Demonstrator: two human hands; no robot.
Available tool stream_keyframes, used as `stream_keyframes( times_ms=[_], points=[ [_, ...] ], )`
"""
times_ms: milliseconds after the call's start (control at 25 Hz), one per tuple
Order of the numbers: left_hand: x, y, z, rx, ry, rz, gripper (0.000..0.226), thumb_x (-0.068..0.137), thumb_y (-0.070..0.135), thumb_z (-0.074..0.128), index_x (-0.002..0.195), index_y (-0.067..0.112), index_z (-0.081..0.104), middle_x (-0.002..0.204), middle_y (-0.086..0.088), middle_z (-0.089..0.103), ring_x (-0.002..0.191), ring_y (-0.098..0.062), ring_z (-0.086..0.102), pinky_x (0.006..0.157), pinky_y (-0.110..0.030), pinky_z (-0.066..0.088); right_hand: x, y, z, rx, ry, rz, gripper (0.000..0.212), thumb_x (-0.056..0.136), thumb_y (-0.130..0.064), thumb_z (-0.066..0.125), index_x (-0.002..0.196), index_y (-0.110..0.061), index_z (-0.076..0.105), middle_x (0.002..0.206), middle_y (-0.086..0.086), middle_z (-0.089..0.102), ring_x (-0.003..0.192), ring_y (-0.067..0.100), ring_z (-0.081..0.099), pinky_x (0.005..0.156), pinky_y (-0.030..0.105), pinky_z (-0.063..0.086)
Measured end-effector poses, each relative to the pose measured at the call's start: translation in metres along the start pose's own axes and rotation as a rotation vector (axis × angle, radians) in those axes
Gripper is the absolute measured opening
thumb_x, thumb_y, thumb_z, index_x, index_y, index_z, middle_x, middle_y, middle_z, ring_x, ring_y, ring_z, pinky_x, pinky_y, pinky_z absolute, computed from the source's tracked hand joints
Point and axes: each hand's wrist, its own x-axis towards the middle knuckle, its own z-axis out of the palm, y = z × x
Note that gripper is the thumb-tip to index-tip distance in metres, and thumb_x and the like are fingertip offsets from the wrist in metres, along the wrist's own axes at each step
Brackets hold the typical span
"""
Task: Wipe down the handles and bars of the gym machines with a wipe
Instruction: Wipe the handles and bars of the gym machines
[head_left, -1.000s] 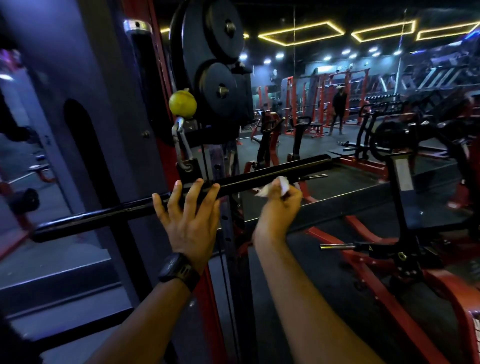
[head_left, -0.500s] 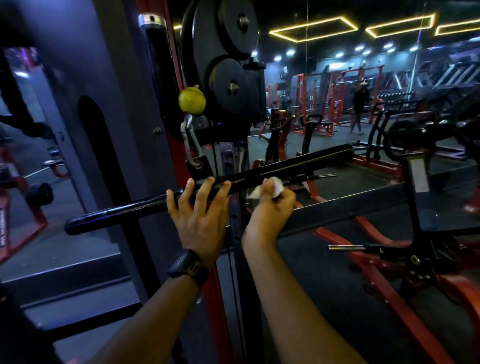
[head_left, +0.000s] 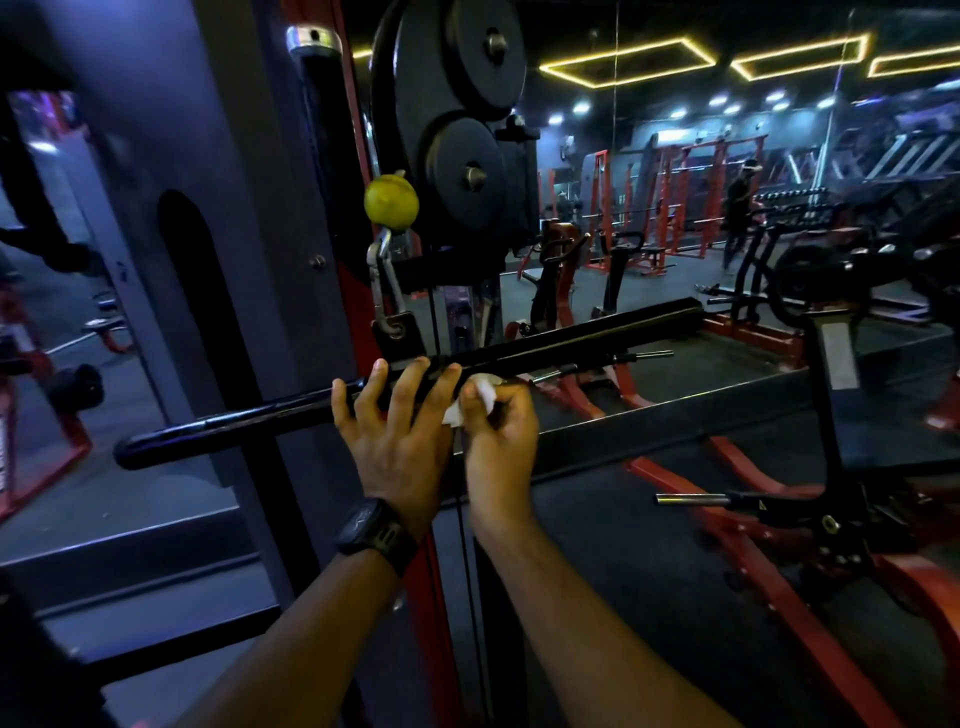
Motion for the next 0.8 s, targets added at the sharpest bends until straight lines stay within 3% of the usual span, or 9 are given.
stream_keyframes(
  times_ms=[80,160,240,280,400,480,640,800],
  points=[
    [-0.001,-0.003,0.0,0.006,-0.003,0.031,0.037,0.093,0.033,0.061,0.128,0.031,0.053,0.128,0.003,0.051,0.121,-0.033,0.047,0.104,-0.066,0.03,0.0,-0.007,-0.011,-0.103,0.084,-0.091,0.006,0.092,-0.02,0.063,0.096,-0.016,0.06,0.093,0.0,0.066,0.085,0.012,0.065,0.075,0.027,0.053],
    [-0.001,-0.003,0.0,0.008,0.004,0.038,0.034,0.096,0.033,0.059,0.129,0.03,0.053,0.127,0.003,0.051,0.12,-0.032,0.048,0.103,-0.065,0.032,0.008,-0.026,-0.022,-0.341,0.195,-0.411,0.009,0.093,-0.017,0.061,0.102,-0.015,0.062,0.101,-0.001,0.062,0.089,0.007,0.06,0.074,0.019,0.05],
    [0.001,0.001,0.002,0.006,0.018,0.024,0.034,0.097,0.034,0.058,0.13,0.027,0.053,0.127,0.004,0.05,0.12,-0.029,0.048,0.104,-0.062,0.033,0.024,-0.05,-0.025,-0.71,0.135,-0.719,0.018,0.093,-0.008,0.059,0.11,-0.009,0.064,0.111,0.002,0.057,0.098,0.009,0.054,0.082,0.017,0.049],
    [0.002,0.003,0.002,0.004,0.028,0.015,0.035,0.097,0.035,0.058,0.13,0.026,0.053,0.127,0.005,0.051,0.119,-0.028,0.048,0.104,-0.06,0.034,0.032,-0.063,-0.02,-0.927,0.019,-0.752,0.022,0.093,-0.006,0.058,0.114,-0.008,0.064,0.115,0.005,0.056,0.105,0.013,0.052,0.088,0.02,0.048],
    [0.003,0.007,0.003,-0.019,0.029,-0.017,0.038,0.095,0.034,0.06,0.131,0.024,0.052,0.129,0.004,0.049,0.119,-0.028,0.047,0.103,-0.056,0.033,0.04,-0.086,0.001,-1.536,-0.433,-0.73,0.03,0.096,-0.01,0.051,0.125,-0.013,0.057,0.128,0.005,0.055,0.12,0.021,0.044,0.104,0.028,0.032],
    [0.001,0.009,0.002,-0.028,0.025,-0.031,0.04,0.094,0.032,0.061,0.132,0.023,0.051,0.13,0.004,0.049,0.12,-0.029,0.046,0.103,-0.058,0.033,0.044,-0.092,-0.002,-1.714,-0.612,-0.776,0.03,0.096,-0.013,0.052,0.126,-0.014,0.055,0.127,0.005,0.055,0.12,0.022,0.044,0.104,0.03,0.032],
    [0.001,0.009,0.004,-0.002,0.057,-0.014,0.035,0.095,0.035,0.062,0.127,0.023,0.056,0.127,0.003,0.052,0.116,-0.029,0.049,0.102,-0.058,0.034,0.055,-0.107,-0.013,-1.753,-0.376,-0.529,0.026,0.09,-0.013,0.063,0.115,-0.014,0.058,0.112,0.008,0.06,0.109,0.025,0.055,0.096,0.037,0.048],
    [0.001,0.012,0.004,-0.016,0.063,0.05,0.038,0.091,0.033,0.067,0.126,0.024,0.057,0.127,0.002,0.053,0.115,-0.03,0.05,0.101,-0.059,0.033,0.046,-0.096,-0.013,-1.692,-0.555,-0.584,0.026,0.092,-0.012,0.06,0.118,-0.013,0.055,0.11,0.006,0.059,0.104,0.022,0.057,0.09,0.034,0.051]
  ],
)
